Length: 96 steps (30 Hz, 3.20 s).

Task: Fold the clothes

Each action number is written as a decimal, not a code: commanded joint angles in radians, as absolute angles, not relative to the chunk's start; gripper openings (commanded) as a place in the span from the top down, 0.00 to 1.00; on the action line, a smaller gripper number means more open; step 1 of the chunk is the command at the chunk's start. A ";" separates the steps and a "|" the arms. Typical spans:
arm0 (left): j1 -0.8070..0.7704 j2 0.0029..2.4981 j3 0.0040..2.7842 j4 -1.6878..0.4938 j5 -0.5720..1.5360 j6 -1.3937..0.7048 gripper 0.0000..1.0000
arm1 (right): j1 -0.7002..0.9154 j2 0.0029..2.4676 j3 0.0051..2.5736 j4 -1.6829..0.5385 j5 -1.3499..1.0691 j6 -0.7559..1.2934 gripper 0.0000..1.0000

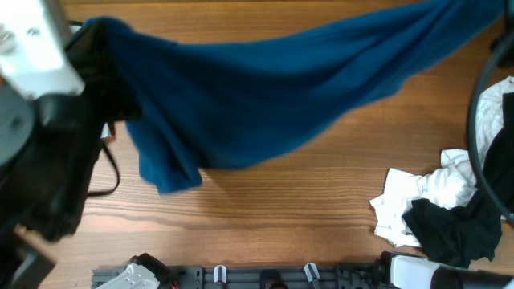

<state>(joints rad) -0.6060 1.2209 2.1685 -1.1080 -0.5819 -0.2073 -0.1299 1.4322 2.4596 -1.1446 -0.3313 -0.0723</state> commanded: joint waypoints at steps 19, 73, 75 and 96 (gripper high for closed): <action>-0.840 1.173 2.179 -0.610 -1.226 0.432 0.96 | -0.131 1.298 2.468 -1.124 -0.238 -0.015 0.96; -0.639 1.349 2.179 -0.951 -1.312 0.002 0.96 | -0.223 1.586 2.467 -1.337 -0.037 0.184 0.96; -0.600 1.348 2.179 -1.000 -1.275 -0.058 0.96 | -0.238 1.586 2.468 -1.347 -0.037 0.184 0.96; -0.513 1.344 2.179 -1.684 -0.931 -0.670 0.96 | -0.241 1.529 2.460 -1.608 -0.022 0.336 0.96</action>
